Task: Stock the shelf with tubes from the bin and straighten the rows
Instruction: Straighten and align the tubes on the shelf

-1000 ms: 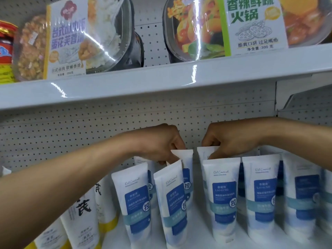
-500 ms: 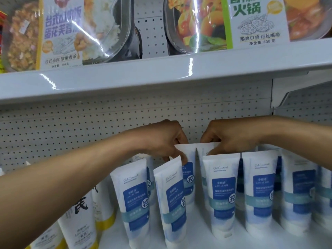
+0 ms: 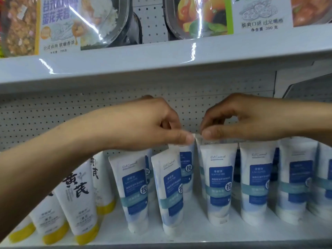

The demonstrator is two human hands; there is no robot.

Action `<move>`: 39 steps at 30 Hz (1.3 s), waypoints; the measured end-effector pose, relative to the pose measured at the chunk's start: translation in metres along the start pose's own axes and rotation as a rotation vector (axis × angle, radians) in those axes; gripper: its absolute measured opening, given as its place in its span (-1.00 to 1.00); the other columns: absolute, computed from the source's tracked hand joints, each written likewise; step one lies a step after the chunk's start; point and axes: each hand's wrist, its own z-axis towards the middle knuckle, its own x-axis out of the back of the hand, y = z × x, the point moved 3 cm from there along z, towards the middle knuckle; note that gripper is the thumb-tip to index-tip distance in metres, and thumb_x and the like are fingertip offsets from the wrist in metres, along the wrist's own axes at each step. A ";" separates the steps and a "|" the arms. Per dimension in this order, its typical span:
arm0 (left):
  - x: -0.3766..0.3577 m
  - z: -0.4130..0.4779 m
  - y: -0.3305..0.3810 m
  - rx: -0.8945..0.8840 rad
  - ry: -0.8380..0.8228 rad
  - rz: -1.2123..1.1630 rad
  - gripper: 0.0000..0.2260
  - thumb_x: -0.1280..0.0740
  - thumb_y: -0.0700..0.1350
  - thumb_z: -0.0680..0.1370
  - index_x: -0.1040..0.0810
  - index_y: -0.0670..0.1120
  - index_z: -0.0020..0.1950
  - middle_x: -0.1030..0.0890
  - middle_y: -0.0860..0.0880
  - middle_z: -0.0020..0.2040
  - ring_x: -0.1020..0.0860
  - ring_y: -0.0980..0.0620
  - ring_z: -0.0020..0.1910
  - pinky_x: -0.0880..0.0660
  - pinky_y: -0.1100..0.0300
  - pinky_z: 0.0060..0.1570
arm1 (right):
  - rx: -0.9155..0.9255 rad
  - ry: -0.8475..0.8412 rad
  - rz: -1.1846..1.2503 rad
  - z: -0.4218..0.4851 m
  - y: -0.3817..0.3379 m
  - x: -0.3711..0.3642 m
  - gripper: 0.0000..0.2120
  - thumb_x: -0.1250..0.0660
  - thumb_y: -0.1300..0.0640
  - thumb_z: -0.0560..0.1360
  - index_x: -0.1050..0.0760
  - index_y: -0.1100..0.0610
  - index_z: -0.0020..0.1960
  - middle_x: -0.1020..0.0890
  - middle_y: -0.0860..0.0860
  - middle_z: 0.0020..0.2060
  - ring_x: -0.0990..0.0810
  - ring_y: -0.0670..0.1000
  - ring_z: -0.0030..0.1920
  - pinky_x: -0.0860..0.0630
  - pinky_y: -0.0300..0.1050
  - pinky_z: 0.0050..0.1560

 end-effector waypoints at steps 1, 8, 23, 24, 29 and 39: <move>-0.005 -0.003 0.001 0.029 -0.053 0.042 -0.47 -0.24 0.44 0.30 -0.61 0.16 0.09 -0.64 0.26 -0.12 -0.58 0.35 -0.18 -0.57 0.26 -0.07 | -0.026 -0.082 -0.027 -0.004 -0.004 -0.005 -0.57 -0.25 -0.34 0.30 -0.61 -0.13 0.01 -0.67 -0.29 -0.12 -0.62 -0.27 -0.08 -0.55 -0.26 0.01; -0.034 -0.006 0.004 0.101 -0.173 0.101 -0.69 -0.50 0.19 0.35 -0.62 0.04 -0.05 -0.69 0.09 -0.19 -0.63 0.21 -0.41 -0.64 0.11 -0.24 | -0.143 -0.191 -0.190 -0.012 -0.001 -0.030 -0.74 -0.45 -0.21 0.36 -0.55 -0.08 -0.08 -0.64 -0.24 -0.16 -0.62 -0.22 -0.18 -0.61 -0.09 -0.06; -0.045 0.011 0.003 0.018 -0.096 -0.126 -0.85 -0.50 0.02 0.42 -0.65 0.08 -0.04 -0.68 0.20 -0.14 -0.61 0.29 -0.22 -0.58 0.29 -0.20 | -0.129 -0.161 -0.152 -0.011 0.004 -0.031 -0.77 -0.48 -0.12 0.36 -0.56 -0.01 -0.12 -0.64 -0.24 -0.18 -0.62 -0.23 -0.23 -0.61 -0.14 -0.16; -0.045 0.011 0.003 0.018 -0.093 -0.122 -0.85 -0.50 0.02 0.42 -0.65 0.08 -0.05 -0.68 0.20 -0.14 -0.61 0.29 -0.22 -0.57 0.30 -0.21 | -0.129 -0.160 -0.157 -0.011 0.005 -0.031 -0.77 -0.48 -0.12 0.36 -0.56 -0.01 -0.11 -0.64 -0.24 -0.18 -0.61 -0.23 -0.23 -0.60 -0.14 -0.16; -0.045 0.012 0.005 0.026 -0.096 -0.088 -0.84 -0.50 0.06 0.41 -0.62 0.10 -0.06 -0.66 0.21 -0.14 -0.58 0.29 -0.22 -0.51 0.34 -0.26 | -0.142 -0.161 -0.147 -0.012 0.004 -0.031 -0.78 -0.47 -0.13 0.37 -0.55 -0.03 -0.10 -0.65 -0.23 -0.18 -0.62 -0.21 -0.22 -0.62 -0.10 -0.13; -0.043 0.012 0.002 -0.007 -0.104 -0.085 -0.87 -0.51 -0.03 0.42 -0.64 0.02 -0.07 -0.67 0.16 -0.23 -0.63 0.25 -0.34 -0.54 0.34 -0.35 | -0.179 -0.129 -0.148 -0.016 0.001 -0.032 -0.81 -0.46 -0.08 0.39 -0.57 -0.01 -0.09 -0.68 -0.19 -0.18 -0.64 -0.16 -0.20 -0.62 -0.02 -0.07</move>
